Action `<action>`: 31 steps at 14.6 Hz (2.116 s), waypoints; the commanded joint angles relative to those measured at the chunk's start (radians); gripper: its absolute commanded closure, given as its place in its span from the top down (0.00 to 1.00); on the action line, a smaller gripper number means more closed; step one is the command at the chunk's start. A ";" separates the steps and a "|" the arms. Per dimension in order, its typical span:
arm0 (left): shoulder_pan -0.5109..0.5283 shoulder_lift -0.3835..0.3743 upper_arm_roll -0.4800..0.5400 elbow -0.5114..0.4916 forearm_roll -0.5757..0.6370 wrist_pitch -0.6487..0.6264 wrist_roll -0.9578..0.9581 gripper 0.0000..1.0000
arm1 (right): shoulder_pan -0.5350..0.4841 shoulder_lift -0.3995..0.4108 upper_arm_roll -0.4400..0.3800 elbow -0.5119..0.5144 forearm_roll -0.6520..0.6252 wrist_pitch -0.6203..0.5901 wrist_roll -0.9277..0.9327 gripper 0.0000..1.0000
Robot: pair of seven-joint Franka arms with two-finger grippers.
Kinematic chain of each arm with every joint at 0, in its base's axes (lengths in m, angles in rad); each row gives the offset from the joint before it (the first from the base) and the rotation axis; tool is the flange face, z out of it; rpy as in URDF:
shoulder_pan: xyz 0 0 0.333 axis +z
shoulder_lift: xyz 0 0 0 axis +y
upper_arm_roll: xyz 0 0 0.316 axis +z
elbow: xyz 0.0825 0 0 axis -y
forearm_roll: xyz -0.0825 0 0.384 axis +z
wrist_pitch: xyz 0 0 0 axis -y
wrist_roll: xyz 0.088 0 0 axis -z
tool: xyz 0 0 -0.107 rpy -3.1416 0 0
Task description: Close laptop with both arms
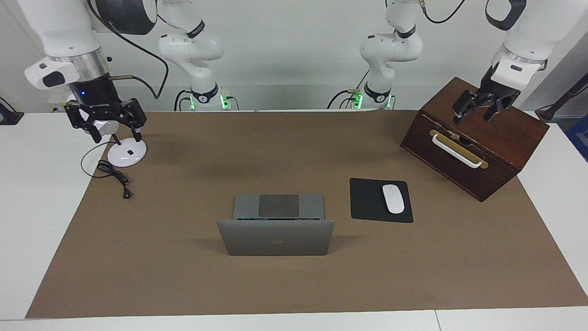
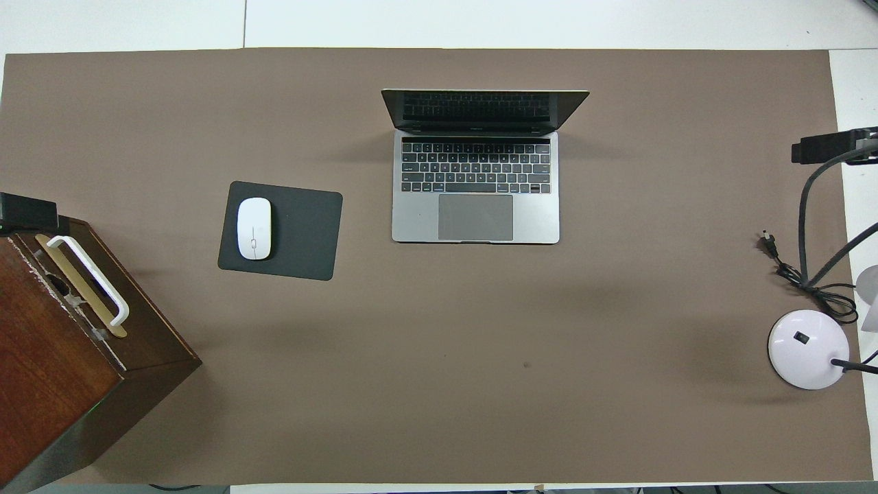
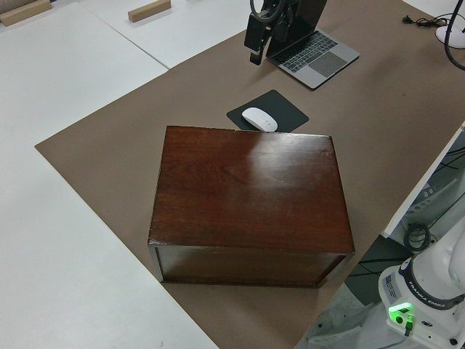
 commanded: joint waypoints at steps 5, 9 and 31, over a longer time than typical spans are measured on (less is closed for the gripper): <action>0.006 -0.019 -0.009 -0.021 0.020 0.036 -0.011 0.00 | -0.006 0.035 0.002 0.001 -0.006 0.149 -0.067 0.53; -0.003 -0.010 -0.012 -0.021 0.016 0.107 -0.177 0.00 | -0.003 0.081 0.029 0.007 -0.004 0.333 -0.067 0.00; -0.377 -0.108 -0.017 -0.585 -0.077 0.958 -0.051 0.00 | 0.126 0.622 0.280 0.536 -0.359 0.622 0.661 0.00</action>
